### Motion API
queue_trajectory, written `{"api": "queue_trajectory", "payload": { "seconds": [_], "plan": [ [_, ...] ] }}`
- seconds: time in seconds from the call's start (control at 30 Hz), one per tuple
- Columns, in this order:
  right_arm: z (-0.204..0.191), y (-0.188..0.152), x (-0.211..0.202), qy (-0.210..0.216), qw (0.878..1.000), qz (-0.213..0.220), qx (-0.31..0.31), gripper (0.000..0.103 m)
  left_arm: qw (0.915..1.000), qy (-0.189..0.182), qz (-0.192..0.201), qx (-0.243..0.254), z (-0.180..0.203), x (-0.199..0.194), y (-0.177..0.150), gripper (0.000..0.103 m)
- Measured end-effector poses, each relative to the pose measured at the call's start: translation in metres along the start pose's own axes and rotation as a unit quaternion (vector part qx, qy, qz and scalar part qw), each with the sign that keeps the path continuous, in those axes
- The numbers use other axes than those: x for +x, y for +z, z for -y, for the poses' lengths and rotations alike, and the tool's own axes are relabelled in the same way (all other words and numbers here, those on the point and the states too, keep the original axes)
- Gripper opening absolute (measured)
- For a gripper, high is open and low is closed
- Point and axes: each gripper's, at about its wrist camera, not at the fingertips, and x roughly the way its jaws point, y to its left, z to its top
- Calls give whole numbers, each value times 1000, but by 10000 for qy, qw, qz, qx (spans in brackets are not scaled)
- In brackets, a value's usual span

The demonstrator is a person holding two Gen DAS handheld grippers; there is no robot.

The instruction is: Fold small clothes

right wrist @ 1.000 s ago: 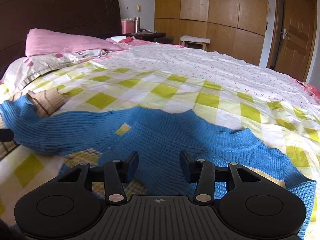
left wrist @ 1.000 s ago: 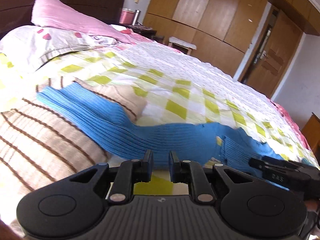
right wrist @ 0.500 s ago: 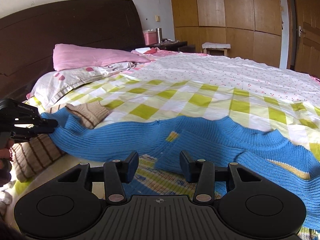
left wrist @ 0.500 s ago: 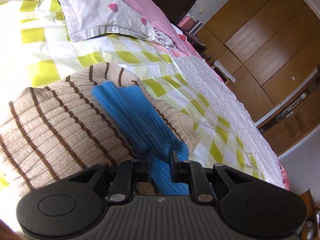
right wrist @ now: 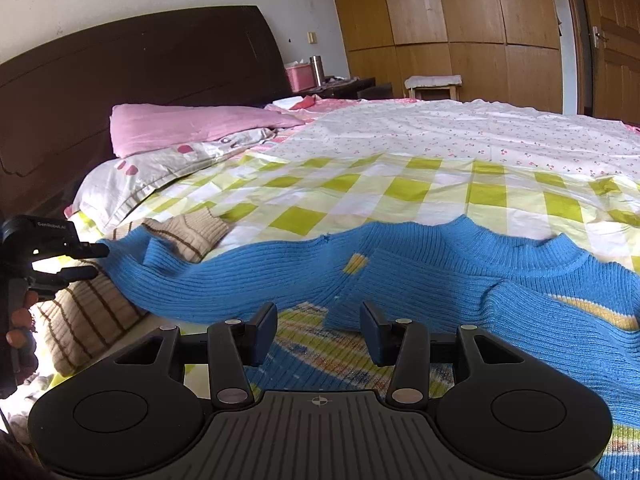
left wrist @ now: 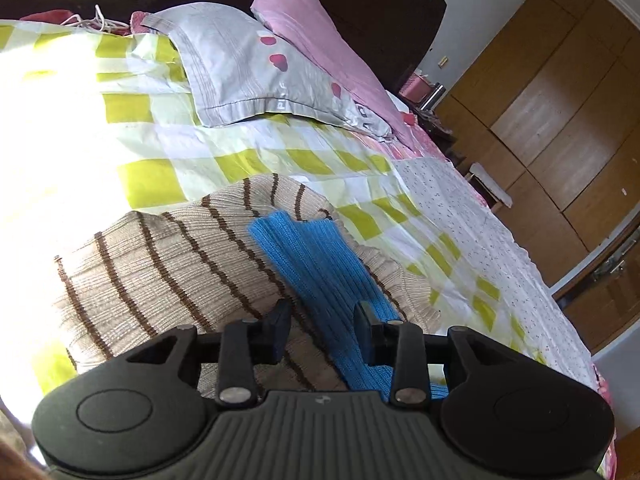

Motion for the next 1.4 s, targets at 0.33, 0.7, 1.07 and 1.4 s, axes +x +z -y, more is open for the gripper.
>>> {"api": "queue_trajectory", "payload": {
  "seconds": [0.33,0.7,1.07,1.4],
  "plan": [
    [4,-4,-4,11,9999,-28,106,44,9996,83,130,-253,9,21,4,48],
    [8,3,-15,-22,9997,98,214,43,9917,-742,185,1035,64,-2,-19,9],
    [54,-1,-33,-218,9927,-108,1185,47,9125,-1998,-1558,3211,145,-4,-155,10],
    [74,-26,-8,392,9619,-729,2604,49,8997,-2119,-1732,3401,135,-8,-166,10]
  ]
}}
